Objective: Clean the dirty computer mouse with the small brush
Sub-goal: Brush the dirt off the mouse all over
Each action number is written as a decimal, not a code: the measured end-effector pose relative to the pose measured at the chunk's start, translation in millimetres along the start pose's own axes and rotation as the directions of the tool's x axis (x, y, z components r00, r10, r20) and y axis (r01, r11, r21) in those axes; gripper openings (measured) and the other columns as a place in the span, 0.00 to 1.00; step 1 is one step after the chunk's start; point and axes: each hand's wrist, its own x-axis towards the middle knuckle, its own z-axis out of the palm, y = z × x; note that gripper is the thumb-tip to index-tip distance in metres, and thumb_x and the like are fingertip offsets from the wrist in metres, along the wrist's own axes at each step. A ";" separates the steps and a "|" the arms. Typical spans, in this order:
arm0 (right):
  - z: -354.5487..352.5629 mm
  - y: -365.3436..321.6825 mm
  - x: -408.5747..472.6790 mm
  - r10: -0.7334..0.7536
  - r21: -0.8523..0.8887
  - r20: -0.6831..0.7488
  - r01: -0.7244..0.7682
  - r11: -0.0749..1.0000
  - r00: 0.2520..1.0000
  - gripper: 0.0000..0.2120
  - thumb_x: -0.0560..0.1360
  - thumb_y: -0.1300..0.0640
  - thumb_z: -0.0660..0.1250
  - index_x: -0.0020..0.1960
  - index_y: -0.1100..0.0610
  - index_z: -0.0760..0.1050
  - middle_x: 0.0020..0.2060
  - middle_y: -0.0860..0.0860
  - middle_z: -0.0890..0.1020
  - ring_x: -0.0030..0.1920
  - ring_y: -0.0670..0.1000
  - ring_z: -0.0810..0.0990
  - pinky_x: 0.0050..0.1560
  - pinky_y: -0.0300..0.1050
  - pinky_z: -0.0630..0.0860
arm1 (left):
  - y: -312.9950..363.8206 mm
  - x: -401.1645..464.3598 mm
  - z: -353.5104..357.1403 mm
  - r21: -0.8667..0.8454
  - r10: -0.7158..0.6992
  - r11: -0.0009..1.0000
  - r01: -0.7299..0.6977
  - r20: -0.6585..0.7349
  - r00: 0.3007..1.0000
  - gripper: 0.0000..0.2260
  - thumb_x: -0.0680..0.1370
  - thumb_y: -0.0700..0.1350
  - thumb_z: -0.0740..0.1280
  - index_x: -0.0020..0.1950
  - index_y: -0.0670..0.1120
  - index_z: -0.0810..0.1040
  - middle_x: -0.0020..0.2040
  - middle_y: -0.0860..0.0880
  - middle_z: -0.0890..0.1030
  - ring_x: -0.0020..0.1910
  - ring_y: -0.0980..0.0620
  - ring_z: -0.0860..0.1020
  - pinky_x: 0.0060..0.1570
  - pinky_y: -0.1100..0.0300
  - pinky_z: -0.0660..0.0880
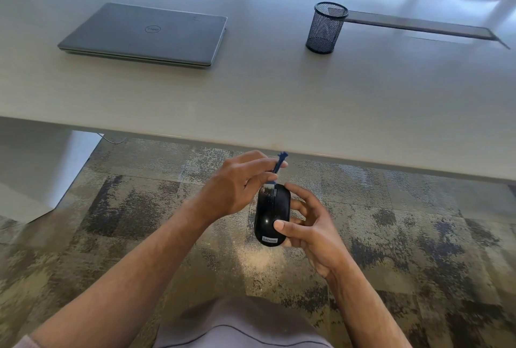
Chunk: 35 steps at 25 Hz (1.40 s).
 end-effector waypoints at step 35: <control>0.6 -1.9 -5.2 0.025 0.018 0.017 -0.025 1.000 1.000 0.39 0.59 0.61 0.84 0.67 0.44 0.78 0.60 0.55 0.83 0.53 0.67 0.86 0.36 0.50 0.83 | 4.3 -0.3 10.7 -0.059 -0.005 0.998 0.007 0.028 1.000 0.12 0.80 0.38 0.67 0.63 0.44 0.80 0.52 0.47 0.82 0.49 0.56 0.82 0.50 0.66 0.78</control>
